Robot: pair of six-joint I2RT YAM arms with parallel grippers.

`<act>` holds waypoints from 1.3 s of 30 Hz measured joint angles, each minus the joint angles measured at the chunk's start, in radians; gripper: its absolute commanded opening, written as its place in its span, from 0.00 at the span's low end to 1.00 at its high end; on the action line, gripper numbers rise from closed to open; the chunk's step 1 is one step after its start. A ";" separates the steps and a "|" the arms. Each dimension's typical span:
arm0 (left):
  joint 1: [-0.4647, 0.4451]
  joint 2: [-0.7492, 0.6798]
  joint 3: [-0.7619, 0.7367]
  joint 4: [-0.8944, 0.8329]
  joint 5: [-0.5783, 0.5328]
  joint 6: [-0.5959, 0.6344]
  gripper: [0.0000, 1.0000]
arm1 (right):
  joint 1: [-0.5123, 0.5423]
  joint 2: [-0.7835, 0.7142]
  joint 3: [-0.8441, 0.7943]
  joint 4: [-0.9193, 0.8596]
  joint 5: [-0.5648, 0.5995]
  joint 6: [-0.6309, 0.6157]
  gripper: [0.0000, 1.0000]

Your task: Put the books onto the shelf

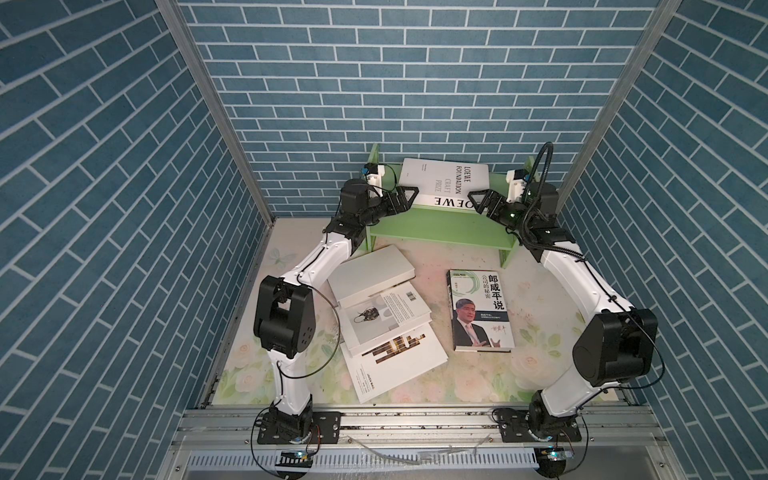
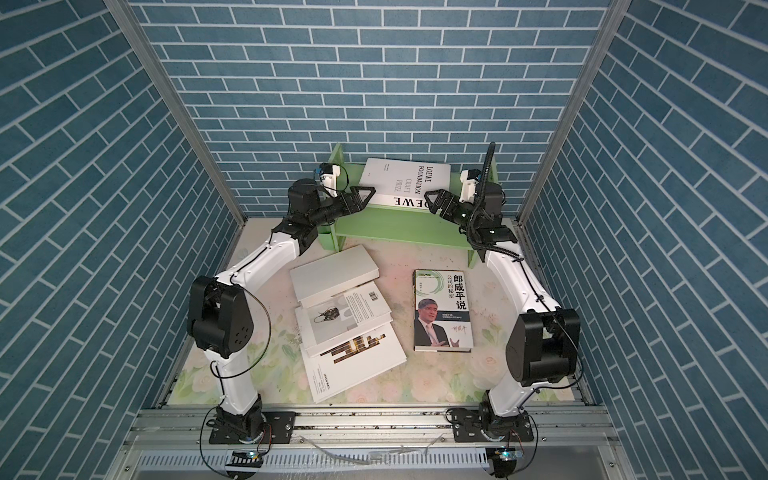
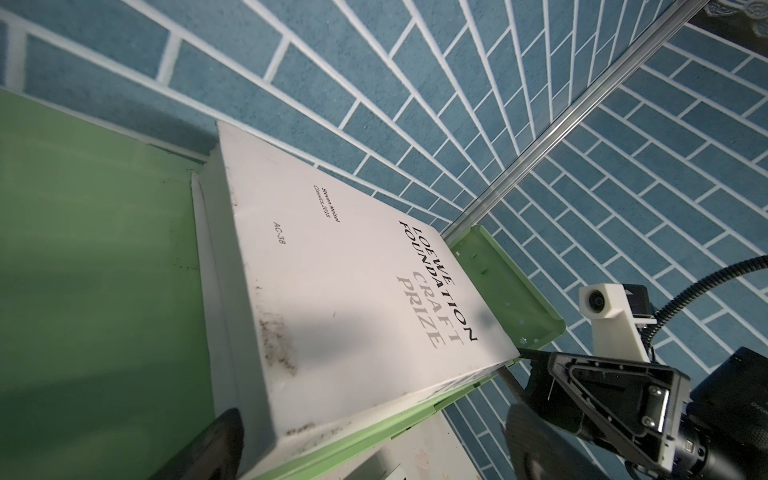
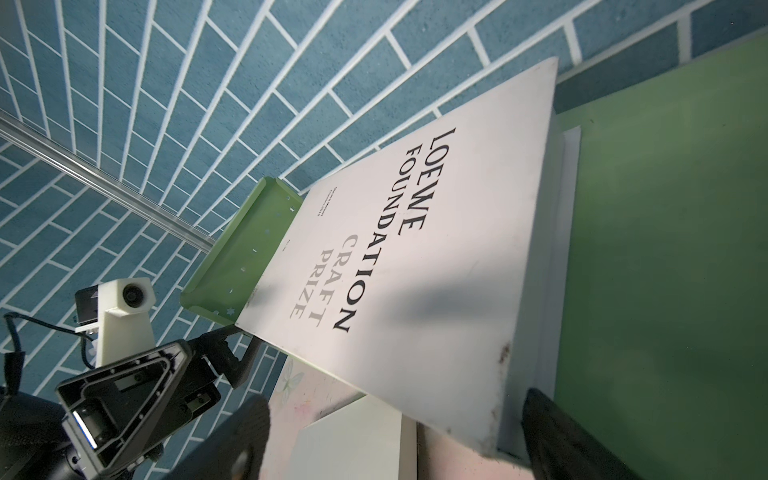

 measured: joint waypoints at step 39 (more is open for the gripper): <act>0.014 -0.700 -0.697 -0.201 -0.072 0.034 1.00 | 0.094 -0.483 -0.369 -0.251 0.101 -0.009 0.95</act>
